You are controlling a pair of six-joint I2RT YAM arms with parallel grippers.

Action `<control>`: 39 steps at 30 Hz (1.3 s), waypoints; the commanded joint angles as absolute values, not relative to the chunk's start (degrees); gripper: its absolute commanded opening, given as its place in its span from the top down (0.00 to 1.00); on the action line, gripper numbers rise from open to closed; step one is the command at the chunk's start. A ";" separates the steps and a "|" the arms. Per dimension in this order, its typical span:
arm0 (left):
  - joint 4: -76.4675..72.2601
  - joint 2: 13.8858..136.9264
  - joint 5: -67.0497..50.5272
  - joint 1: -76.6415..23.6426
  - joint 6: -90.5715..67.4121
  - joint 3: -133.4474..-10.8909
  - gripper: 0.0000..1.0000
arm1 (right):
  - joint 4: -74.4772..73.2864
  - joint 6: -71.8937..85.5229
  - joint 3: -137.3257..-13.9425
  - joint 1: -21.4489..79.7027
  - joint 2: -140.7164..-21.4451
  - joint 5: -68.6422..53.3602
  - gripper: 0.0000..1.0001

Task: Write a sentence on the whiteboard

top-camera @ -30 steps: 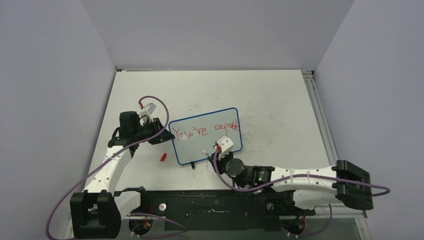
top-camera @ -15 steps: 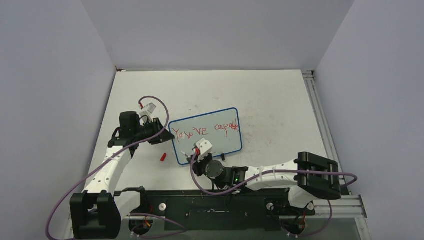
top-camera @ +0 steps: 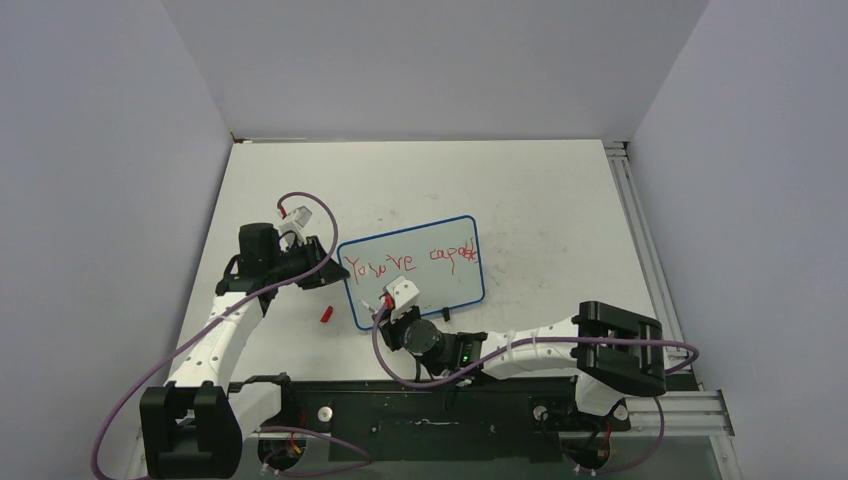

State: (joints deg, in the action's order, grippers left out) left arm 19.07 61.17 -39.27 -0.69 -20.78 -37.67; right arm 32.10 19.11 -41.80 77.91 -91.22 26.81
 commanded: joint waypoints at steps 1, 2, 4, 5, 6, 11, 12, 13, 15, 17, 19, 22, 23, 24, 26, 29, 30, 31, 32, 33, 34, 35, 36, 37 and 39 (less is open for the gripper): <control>17.96 60.11 -39.84 -0.88 -20.83 -39.81 0.81 | 34.92 20.01 -43.92 77.10 -91.62 28.10 0.95; 17.93 60.12 -39.85 -0.91 -20.83 -39.81 0.81 | 34.82 20.04 -43.94 77.02 -91.72 28.12 0.95; 17.97 60.18 -39.84 -0.91 -20.81 -39.81 0.81 | 34.71 20.12 -43.95 76.82 -91.93 28.32 0.95; 17.94 60.20 -39.81 -0.91 -20.83 -39.80 0.81 | 34.63 20.14 -44.02 76.73 -91.99 28.35 0.95; 17.93 60.20 -39.78 -0.92 -20.83 -39.81 0.81 | 34.62 20.21 -44.03 76.63 -92.11 28.31 0.95; 17.93 60.21 -39.75 -0.88 -20.83 -39.81 0.81 | 34.44 20.25 -44.25 76.31 -92.59 27.94 0.95; 17.91 60.21 -39.77 -0.90 -20.79 -39.81 0.81 | 34.42 20.29 -44.40 76.19 -92.72 27.61 0.95; 17.93 60.16 -39.74 -0.91 -20.82 -39.81 0.81 | 34.31 20.19 -44.49 76.20 -92.97 27.35 0.95; 17.93 60.20 -39.81 -0.91 -20.83 -39.81 0.81 | 34.29 20.13 -44.85 76.13 -93.27 26.80 0.95; 17.93 60.27 -39.80 -0.88 -20.83 -39.84 0.81 | 34.19 20.13 -45.04 76.19 -93.82 26.28 0.95; 17.93 60.27 -39.74 -0.91 -20.83 -39.84 0.81 | 34.05 20.13 -45.17 76.18 -94.11 26.00 0.95; 17.93 60.29 -39.71 -0.90 -20.83 -39.90 0.81 | 33.87 20.08 -45.11 76.20 -94.31 26.00 0.95; 17.93 60.28 -39.68 -0.93 -20.83 -39.86 0.81 | 33.84 20.18 -44.97 76.19 -94.38 25.94 0.95; 17.93 60.29 -39.68 -0.91 -20.79 -39.90 0.81 | 33.71 20.31 -44.88 76.20 -94.39 26.01 0.95; 17.93 60.29 -39.73 -0.92 -20.83 -39.87 0.81 | 33.52 20.51 -44.59 76.20 -94.39 25.99 0.95; 17.93 60.29 -39.68 -0.88 -20.83 -39.90 0.81 | 33.24 20.93 -44.18 76.20 -94.46 25.90 0.95; 17.93 60.27 -39.71 -0.88 -20.83 -39.90 0.81 | 33.23 21.03 -44.00 76.28 -94.45 25.87 0.95; 17.93 60.26 -39.69 -0.88 -20.79 -39.89 0.81 | 33.10 21.12 -43.89 76.29 -94.44 25.87 0.95; 17.93 60.31 -39.69 -0.90 -20.78 -39.90 0.81 | 33.12 21.25 -43.74 76.24 -94.48 25.84 0.95; 17.93 60.30 -39.77 -0.88 -20.82 -39.90 0.81 | 33.07 21.38 -43.58 76.31 -94.45 25.79 0.95; 17.93 60.36 -39.74 -0.88 -20.81 -39.90 0.81 | 32.93 21.56 -43.45 76.29 -94.40 25.82 0.95; 17.93 60.38 -39.79 -0.88 -20.83 -39.90 0.81 | 32.89 21.64 -43.30 76.33 -94.32 25.77 0.95; 17.93 60.37 -39.76 -0.94 -20.81 -39.90 0.81 | 32.81 21.71 -43.18 76.35 -94.39 25.71 0.95; 17.93 60.36 -39.74 -0.92 -20.81 -39.86 0.81 | 32.67 21.84 -43.08 76.37 -94.35 25.67 0.95; 17.95 60.37 -39.75 -0.88 -20.76 -39.90 0.81 | 32.61 22.01 -42.84 76.38 -94.28 25.67 0.95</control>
State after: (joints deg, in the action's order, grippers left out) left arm 19.07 61.17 -39.22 -0.69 -20.75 -37.67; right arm 32.49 20.86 -43.29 76.58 -93.58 25.45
